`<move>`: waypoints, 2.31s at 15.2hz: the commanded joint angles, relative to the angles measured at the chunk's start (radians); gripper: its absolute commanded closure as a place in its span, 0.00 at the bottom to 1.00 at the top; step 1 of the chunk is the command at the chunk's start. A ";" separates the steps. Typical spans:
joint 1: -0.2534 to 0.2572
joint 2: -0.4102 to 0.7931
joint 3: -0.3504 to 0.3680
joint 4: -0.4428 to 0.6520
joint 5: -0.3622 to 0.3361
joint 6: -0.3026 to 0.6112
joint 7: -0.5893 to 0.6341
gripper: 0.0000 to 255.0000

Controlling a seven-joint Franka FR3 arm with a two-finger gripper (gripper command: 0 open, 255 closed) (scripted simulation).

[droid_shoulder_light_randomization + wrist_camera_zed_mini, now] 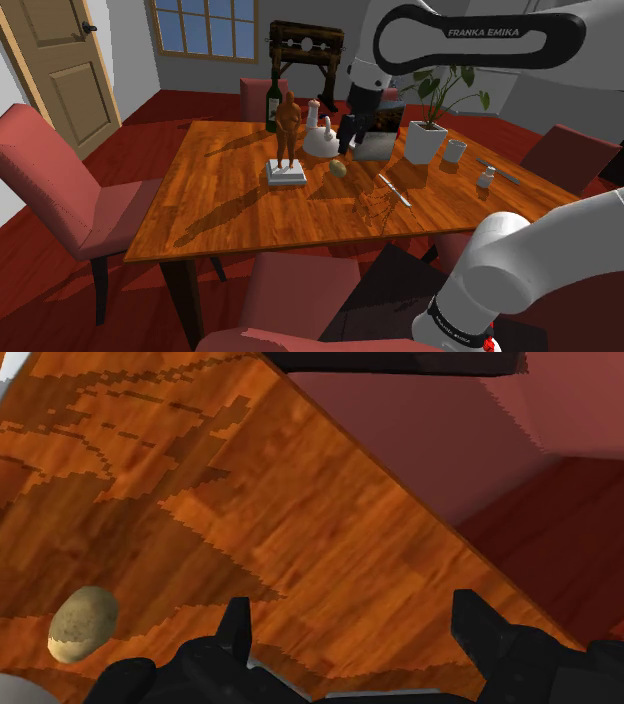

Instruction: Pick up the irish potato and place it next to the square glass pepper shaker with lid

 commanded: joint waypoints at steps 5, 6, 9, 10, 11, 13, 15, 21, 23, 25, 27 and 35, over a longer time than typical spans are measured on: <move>-0.052 0.164 -0.047 0.022 -0.024 0.136 0.019 0.00; -0.060 0.193 -0.055 0.029 -0.027 0.156 0.022 0.00; -0.083 0.280 -0.080 0.054 -0.033 0.214 0.032 0.00; -0.090 0.310 -0.088 0.065 -0.034 0.232 0.034 0.00; -0.098 0.340 -0.096 0.076 -0.034 0.250 0.037 0.00; -0.112 0.401 -0.113 0.101 -0.033 0.283 0.042 0.00; -0.126 0.462 -0.129 0.129 -0.030 0.313 0.045 0.00; -0.169 0.648 -0.176 0.233 -0.005 0.386 0.051 0.00; -0.184 0.711 -0.190 0.274 0.008 0.404 0.051 0.00; -0.201 0.774 -0.202 0.318 0.023 0.419 0.050 0.00; -0.220 0.838 -0.213 0.365 0.040 0.432 0.050 0.00; -0.237 0.921 -0.215 0.371 0.063 0.505 0.041 0.00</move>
